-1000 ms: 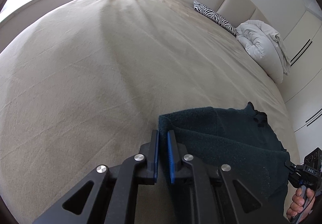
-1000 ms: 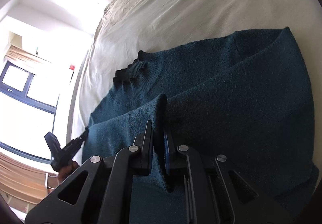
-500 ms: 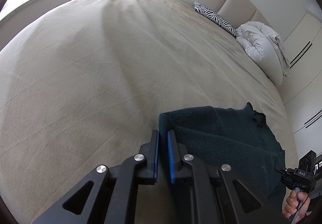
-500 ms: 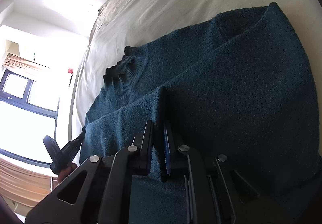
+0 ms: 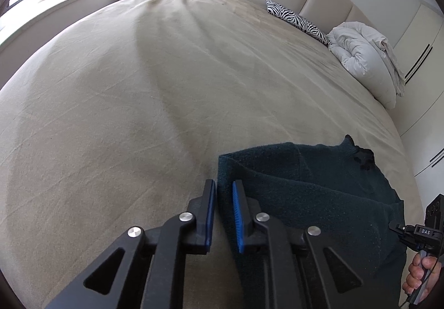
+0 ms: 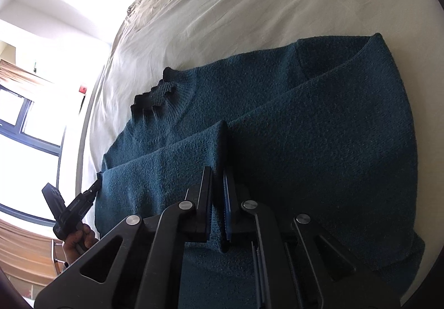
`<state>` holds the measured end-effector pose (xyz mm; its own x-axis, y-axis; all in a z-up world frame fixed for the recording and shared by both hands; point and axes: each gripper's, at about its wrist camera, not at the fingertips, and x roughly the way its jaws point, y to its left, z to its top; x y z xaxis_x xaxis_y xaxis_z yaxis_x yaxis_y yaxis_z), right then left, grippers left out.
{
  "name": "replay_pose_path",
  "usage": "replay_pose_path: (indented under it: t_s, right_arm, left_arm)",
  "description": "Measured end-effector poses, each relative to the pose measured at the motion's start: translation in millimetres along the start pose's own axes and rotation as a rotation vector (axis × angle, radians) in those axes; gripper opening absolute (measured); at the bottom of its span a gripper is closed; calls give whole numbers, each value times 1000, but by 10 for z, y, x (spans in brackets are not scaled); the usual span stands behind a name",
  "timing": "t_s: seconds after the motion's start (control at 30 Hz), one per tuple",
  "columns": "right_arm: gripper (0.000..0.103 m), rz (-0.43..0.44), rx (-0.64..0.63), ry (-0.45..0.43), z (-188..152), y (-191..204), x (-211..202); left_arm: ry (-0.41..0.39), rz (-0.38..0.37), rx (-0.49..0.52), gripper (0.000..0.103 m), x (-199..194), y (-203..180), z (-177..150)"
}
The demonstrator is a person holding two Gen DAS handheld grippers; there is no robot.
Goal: Fold small clothes
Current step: 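Open both grippers and withdraw from the folded sweater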
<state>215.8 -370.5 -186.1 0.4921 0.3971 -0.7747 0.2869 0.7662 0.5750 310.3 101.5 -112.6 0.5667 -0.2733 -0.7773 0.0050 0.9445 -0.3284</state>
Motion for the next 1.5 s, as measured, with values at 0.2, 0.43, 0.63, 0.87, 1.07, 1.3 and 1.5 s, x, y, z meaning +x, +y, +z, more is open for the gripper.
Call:
replay_pose_path:
  t_s: [0.2,0.43,0.63,0.87,1.07,1.3,1.5]
  right_arm:
    - [6,-7,2,-12,-21,6,-11]
    - [6,9,15,3,-10,-60,34]
    - [6,83,43,-24,-60,-204,-36]
    - [9,52,57,-32,-130,-113,-189]
    - [8,-18,-17,-30,-221,-13,-114]
    - [9,-122,11,-97,-291,-125,-479]
    - [9,48,-42,-111,-216,137,-507]
  left_arm:
    - [-24,11,13,7,-25,-9,-53]
    - [-28,11,12,8,7,54,-78]
    - [-47,-10,-5,12,-127,118,-50]
    - [-132,18,76,17,-468,-162,-24]
    - [-22,99,174,34,-140,-343,-132]
    - [-52,73,100,35,-231,-120,-173]
    - [-80,52,131,38,-174,-281,96]
